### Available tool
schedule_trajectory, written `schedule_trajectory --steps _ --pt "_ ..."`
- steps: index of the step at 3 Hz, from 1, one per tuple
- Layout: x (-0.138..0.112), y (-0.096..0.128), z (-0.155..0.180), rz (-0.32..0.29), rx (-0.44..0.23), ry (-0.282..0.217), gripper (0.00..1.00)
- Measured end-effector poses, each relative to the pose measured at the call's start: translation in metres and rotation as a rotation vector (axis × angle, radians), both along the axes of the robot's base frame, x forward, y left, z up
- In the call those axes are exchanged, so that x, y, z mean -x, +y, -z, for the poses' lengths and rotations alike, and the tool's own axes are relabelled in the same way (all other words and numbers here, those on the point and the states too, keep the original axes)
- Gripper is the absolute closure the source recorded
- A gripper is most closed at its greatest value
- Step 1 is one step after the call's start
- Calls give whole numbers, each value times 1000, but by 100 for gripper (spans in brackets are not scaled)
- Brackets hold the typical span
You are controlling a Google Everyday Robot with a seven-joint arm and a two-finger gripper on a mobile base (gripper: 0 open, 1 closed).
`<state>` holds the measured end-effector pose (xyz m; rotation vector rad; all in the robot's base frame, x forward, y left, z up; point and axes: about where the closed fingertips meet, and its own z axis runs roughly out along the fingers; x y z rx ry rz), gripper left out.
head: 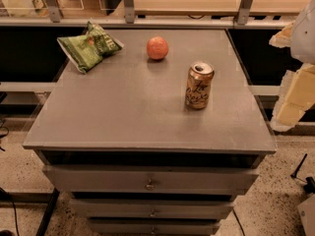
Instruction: Knock orange can over
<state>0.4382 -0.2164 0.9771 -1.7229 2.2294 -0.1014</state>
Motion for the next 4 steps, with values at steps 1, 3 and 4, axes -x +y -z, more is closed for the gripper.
schedule_trajectory --steps 1,3,4 --pt "0 0 0 0 0 0 0" --pt "-18 -2 28 43 -38 -39 0" --pt "-32 1 53 77 -19 -85 0"
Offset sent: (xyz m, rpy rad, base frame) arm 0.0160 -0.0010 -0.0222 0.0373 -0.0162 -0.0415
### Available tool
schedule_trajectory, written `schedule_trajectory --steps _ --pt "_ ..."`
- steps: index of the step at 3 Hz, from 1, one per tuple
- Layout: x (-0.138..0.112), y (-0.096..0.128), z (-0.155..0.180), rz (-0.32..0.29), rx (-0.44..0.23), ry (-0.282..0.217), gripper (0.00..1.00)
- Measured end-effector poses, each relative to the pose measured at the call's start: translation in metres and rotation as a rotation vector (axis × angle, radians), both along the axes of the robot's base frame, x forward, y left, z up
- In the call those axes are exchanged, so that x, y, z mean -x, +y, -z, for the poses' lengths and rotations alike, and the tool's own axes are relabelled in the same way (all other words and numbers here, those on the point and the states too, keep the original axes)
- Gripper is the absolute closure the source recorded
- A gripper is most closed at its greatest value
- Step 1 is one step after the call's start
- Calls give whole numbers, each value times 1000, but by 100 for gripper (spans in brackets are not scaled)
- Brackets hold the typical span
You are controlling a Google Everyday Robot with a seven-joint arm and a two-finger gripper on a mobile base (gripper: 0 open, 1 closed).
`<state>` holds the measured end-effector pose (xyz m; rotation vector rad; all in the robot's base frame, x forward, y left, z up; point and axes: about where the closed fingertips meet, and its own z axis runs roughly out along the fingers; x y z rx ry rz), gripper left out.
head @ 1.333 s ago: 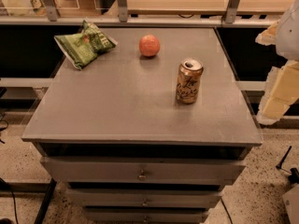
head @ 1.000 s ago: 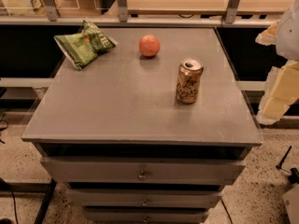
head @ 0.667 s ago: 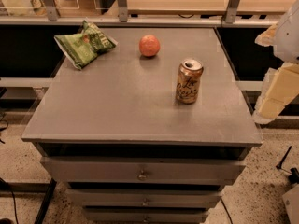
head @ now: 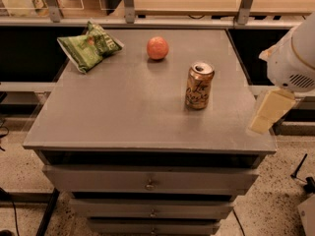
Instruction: Knock orange can over
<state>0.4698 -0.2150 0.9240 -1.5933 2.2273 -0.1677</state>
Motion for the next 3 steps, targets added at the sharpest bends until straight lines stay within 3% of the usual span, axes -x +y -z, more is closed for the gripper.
schedule_trajectory --steps 1,2,3 --pt "-2 1 0 2 0 -14 0" --pt "-2 2 0 12 -46 -34 0" --pt "-17 -1 -4 41 -163 -82 0"
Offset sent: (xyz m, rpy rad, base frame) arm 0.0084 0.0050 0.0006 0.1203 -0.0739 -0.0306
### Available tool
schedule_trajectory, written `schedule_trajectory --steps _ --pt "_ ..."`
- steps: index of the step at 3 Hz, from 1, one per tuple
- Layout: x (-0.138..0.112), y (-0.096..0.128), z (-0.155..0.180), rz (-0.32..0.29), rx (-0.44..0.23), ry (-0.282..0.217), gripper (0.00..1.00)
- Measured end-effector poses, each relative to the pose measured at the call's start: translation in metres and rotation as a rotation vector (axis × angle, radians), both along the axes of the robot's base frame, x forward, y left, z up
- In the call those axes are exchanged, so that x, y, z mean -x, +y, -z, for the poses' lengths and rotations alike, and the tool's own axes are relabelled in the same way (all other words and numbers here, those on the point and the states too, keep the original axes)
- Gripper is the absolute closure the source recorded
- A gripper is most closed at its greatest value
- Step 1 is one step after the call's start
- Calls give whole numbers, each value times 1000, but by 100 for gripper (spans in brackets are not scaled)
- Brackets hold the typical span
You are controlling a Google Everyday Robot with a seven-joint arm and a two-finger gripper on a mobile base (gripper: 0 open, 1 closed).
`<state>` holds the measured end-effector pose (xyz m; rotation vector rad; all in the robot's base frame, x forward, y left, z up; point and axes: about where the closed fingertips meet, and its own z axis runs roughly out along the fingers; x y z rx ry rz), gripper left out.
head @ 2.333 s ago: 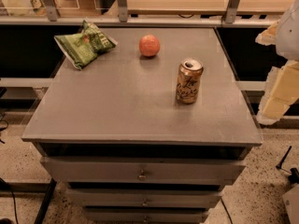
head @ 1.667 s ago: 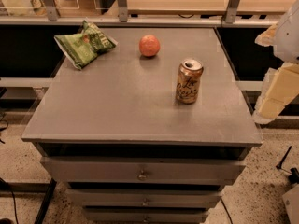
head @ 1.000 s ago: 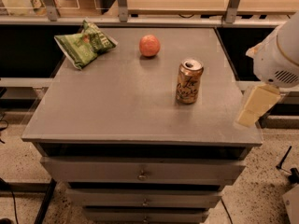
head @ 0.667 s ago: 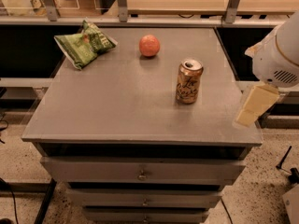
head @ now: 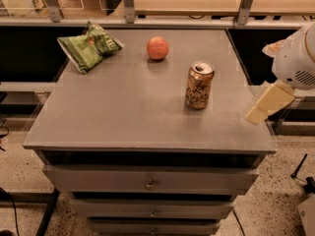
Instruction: Knock orange can over
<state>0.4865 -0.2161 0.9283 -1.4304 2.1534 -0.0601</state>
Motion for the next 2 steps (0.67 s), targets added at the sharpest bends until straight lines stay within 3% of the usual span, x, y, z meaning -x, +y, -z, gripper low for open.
schedule_trajectory --steps 2 --pt "-39 4 9 20 -244 -56 0"
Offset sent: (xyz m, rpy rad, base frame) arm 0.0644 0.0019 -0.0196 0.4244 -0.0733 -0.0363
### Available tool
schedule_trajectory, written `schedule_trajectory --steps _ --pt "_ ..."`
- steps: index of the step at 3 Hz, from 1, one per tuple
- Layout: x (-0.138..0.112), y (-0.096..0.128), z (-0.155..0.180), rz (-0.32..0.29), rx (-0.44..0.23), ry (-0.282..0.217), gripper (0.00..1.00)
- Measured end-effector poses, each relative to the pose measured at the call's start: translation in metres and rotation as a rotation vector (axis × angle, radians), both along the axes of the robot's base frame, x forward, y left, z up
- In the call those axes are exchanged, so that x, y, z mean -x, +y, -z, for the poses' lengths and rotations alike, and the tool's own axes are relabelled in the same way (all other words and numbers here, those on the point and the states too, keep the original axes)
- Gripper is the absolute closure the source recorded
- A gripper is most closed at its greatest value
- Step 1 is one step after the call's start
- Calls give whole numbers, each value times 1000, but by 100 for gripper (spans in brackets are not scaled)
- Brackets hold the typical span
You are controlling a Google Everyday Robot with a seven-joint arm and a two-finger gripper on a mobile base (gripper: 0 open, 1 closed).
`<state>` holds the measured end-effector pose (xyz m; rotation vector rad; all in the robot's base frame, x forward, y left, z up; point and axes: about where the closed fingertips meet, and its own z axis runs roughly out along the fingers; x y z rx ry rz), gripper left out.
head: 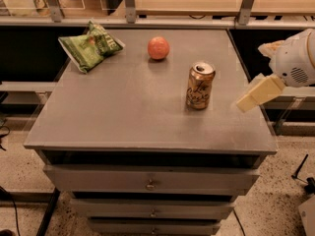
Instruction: Knock orange can over
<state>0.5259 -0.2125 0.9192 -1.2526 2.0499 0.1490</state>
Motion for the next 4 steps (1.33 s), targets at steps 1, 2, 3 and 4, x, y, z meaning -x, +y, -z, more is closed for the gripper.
schedule_trajectory --steps 1,2,3,4 --pt "-15 9 15 -18 -144 -11 0" --pt "-25 21 28 -48 -296 -24 0" --pt "-32 40 34 -80 -440 -45 0" --pt "-39 57 37 -104 -535 -74 0"
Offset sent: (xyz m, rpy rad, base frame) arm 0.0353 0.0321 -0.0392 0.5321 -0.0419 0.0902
